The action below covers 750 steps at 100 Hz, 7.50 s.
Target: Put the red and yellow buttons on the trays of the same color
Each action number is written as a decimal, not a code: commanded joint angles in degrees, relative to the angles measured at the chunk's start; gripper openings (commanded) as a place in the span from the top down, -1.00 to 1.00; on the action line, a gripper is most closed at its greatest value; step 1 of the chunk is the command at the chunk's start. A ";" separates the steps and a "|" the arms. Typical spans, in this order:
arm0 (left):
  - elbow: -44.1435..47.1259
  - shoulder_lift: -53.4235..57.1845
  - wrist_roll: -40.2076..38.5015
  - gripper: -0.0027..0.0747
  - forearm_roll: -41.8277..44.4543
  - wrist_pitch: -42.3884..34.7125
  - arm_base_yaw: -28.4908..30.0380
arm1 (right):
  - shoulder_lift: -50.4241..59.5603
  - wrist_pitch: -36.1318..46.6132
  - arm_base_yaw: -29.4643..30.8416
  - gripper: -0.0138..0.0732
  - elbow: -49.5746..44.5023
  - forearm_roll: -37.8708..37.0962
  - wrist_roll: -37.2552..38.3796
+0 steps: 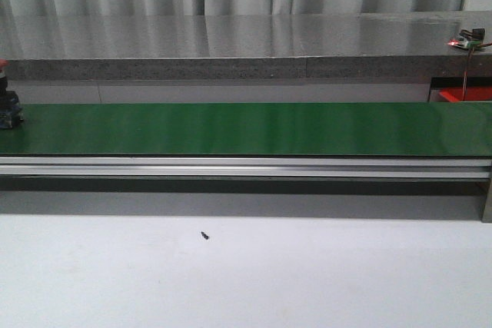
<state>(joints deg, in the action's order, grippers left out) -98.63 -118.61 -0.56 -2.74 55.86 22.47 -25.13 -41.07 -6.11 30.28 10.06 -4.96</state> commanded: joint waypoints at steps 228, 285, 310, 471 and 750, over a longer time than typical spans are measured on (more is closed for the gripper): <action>-1.50 10.11 6.22 0.43 -5.28 4.79 -5.85 | -0.23 3.58 0.01 0.84 1.57 0.44 -0.29; -2.17 12.65 10.76 -0.35 -12.61 5.97 -5.85 | -0.23 3.58 0.01 0.84 1.57 0.44 -0.29; -1.08 20.20 15.57 0.68 -16.01 6.51 -5.85 | -0.23 3.58 0.01 0.84 1.57 0.50 -0.29; 39.58 65.58 17.88 0.98 -19.10 -9.32 -5.85 | -45.42 -9.55 -12.52 -0.81 44.06 3.91 -2.11; 39.58 65.58 17.88 0.98 -19.10 -8.59 -5.85 | -84.86 -35.35 12.50 0.17 94.27 -8.92 12.52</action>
<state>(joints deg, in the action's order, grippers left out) -57.64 -53.86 17.39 -20.09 50.28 16.75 -113.84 -71.71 3.11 122.83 1.57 8.70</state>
